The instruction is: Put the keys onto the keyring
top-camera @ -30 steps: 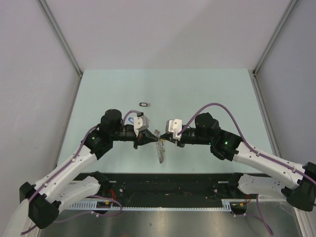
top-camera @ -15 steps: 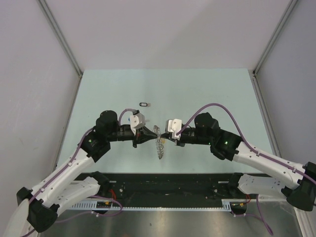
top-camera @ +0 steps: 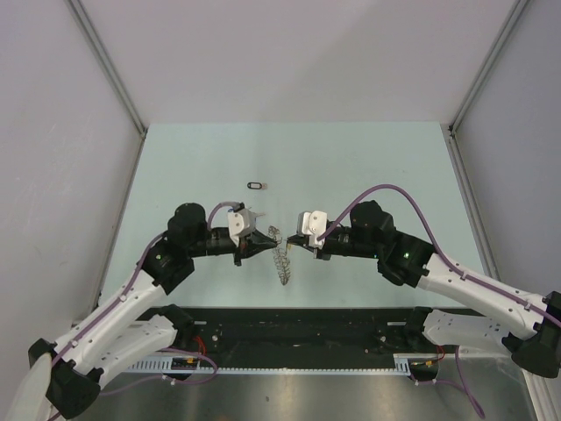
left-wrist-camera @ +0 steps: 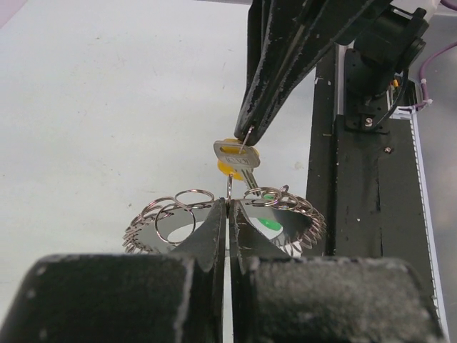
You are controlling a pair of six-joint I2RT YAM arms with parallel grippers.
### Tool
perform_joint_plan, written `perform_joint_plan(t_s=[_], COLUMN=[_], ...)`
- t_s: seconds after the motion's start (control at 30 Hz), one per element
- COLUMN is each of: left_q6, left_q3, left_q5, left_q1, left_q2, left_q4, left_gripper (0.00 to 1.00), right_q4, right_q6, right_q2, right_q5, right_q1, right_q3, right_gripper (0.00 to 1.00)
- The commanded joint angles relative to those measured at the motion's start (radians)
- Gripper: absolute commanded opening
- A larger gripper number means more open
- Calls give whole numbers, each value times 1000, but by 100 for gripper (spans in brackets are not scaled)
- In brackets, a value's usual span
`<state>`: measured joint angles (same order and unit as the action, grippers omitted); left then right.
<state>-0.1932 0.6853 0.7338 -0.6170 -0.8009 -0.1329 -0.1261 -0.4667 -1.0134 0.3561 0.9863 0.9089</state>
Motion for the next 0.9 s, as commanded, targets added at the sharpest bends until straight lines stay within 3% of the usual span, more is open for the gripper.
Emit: perform_joint_plan(t_s=[0.0,0.87], left_q6=[-32,-52], left_q3=[-13,-44], left_q5=[35,78], left_q1=[-4,-4], left_q2=[43,69], left_q4=[93,128], left_gripper=[0,0], right_q4=[14,31], right_q6=[5,11], right_q2=[-5,-11], right_q5=[1,46], right_q1=[3,-3], right_q3=[33,33], right_gripper=[0,0])
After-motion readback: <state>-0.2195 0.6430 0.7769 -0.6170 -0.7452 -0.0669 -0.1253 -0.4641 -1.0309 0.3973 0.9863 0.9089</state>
